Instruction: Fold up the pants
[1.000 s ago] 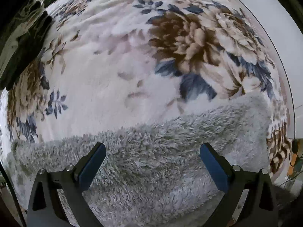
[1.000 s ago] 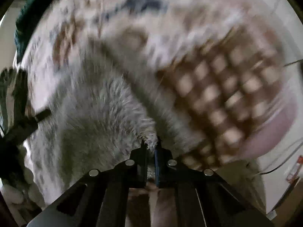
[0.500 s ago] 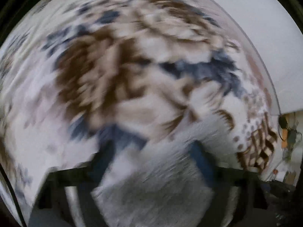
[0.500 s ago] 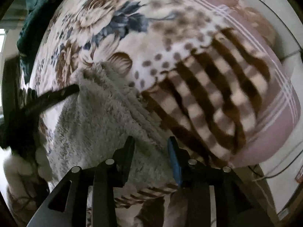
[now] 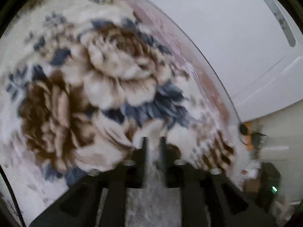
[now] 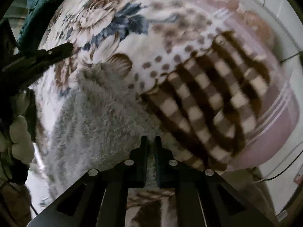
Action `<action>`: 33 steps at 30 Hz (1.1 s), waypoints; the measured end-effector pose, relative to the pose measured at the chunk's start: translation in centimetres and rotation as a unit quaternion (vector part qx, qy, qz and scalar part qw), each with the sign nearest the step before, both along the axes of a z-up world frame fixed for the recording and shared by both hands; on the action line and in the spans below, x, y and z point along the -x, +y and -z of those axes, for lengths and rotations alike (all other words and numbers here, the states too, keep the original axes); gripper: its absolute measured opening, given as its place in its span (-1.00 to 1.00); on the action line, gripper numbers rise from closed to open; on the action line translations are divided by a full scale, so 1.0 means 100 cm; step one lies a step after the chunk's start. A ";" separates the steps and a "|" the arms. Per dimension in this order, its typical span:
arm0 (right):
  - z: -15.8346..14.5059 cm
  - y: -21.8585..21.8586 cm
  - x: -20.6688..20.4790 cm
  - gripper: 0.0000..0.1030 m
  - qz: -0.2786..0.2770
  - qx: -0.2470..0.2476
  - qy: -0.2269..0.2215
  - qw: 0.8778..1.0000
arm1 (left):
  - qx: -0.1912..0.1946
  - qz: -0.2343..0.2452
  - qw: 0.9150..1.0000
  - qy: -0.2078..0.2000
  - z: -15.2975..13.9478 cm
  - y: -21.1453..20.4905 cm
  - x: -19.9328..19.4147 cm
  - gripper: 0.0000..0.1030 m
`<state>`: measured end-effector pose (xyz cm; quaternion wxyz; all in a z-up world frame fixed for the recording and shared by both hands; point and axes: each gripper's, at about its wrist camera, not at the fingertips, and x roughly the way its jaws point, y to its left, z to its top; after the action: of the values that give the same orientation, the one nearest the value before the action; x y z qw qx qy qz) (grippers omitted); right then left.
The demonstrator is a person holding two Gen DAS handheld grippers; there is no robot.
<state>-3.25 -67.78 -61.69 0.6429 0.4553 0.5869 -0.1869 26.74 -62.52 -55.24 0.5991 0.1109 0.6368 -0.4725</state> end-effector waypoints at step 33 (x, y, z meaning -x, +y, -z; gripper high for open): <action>0.010 -0.006 0.018 -0.30 0.031 -0.023 0.028 0.999 | -0.016 0.047 0.998 -0.047 0.011 -0.026 0.057 -0.87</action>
<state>-5.04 -68.36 -62.66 0.6096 0.4828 0.5942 -0.2057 21.09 -65.12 -56.31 0.6037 0.1721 0.6098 -0.4838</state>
